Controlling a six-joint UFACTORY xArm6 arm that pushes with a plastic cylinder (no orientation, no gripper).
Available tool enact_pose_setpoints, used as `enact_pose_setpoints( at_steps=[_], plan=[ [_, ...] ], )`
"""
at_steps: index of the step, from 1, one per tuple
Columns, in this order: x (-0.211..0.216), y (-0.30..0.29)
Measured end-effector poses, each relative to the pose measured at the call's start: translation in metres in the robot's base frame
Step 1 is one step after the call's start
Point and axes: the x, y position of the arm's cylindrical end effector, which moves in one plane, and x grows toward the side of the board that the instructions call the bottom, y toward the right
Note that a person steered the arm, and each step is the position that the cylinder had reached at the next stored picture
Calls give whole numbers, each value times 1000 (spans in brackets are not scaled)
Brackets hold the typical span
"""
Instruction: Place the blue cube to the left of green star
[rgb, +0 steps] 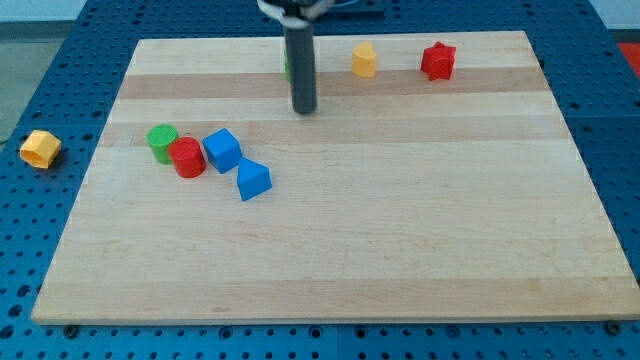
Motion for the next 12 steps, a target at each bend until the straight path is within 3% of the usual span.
enact_pose_setpoints(
  at_steps=[1,2,4,5,6,8,10,11,12],
  plan=[
    [75,-19],
    [102,-73],
    [60,-82],
    [63,-107],
    [29,-146],
    [-37,-145],
    [-45,-171],
    [-76,-165],
    [-74,-140]
  ],
)
